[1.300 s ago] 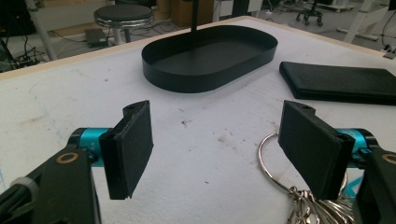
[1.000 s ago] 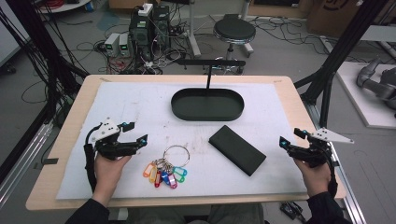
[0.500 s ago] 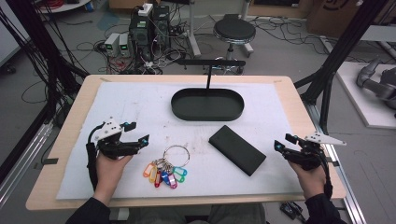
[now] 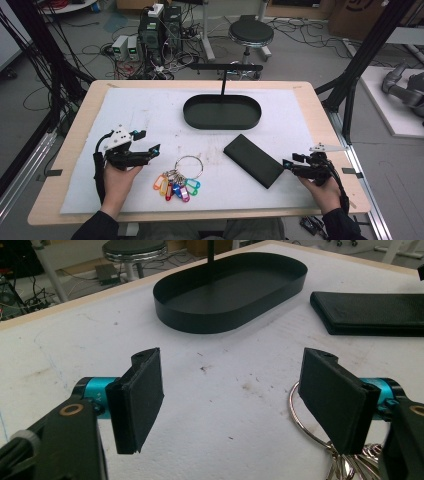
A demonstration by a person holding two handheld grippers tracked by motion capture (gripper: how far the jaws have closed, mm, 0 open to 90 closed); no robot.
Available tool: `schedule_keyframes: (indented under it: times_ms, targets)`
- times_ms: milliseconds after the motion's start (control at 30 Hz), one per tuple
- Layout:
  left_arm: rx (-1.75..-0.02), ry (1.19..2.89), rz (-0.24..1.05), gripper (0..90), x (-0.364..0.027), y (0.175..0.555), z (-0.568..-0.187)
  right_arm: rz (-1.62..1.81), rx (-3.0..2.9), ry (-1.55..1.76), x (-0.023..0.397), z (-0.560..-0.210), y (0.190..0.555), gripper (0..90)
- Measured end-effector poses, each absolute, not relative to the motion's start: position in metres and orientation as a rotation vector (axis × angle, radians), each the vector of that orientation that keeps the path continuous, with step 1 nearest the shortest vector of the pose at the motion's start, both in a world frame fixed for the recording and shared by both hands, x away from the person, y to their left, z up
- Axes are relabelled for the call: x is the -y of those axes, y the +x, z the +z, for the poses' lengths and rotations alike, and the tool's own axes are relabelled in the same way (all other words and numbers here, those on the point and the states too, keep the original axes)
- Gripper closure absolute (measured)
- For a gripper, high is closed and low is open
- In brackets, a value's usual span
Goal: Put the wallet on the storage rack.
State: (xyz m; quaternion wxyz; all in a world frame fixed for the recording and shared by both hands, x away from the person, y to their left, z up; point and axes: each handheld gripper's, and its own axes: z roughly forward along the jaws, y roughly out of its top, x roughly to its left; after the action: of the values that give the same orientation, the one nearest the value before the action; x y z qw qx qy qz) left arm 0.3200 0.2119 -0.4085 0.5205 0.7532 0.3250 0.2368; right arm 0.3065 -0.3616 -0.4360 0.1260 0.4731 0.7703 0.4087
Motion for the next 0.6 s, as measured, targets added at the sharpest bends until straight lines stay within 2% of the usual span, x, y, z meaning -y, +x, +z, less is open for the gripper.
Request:
schedule_keyframes:
  times_ms: [267, 500, 600]
  targets:
    - [-0.785, 1.811, 0.585, 26.0, -0.211, 0.319, -0.409, 1.16, -2.34, 1.404, 0.353, -0.443, 0.311, 50.8]
    - [-0.792, 1.811, 0.59, 26.0, -0.211, 0.319, -0.41, 1.197, -2.371, 1.522, 0.354, -0.447, 0.316, 51.5]
    - [-0.785, 1.817, 0.588, 26.0, -0.21, 0.319, -0.409, 1.227, -2.389, 1.559, 0.355, -0.447, 0.317, 60.5]
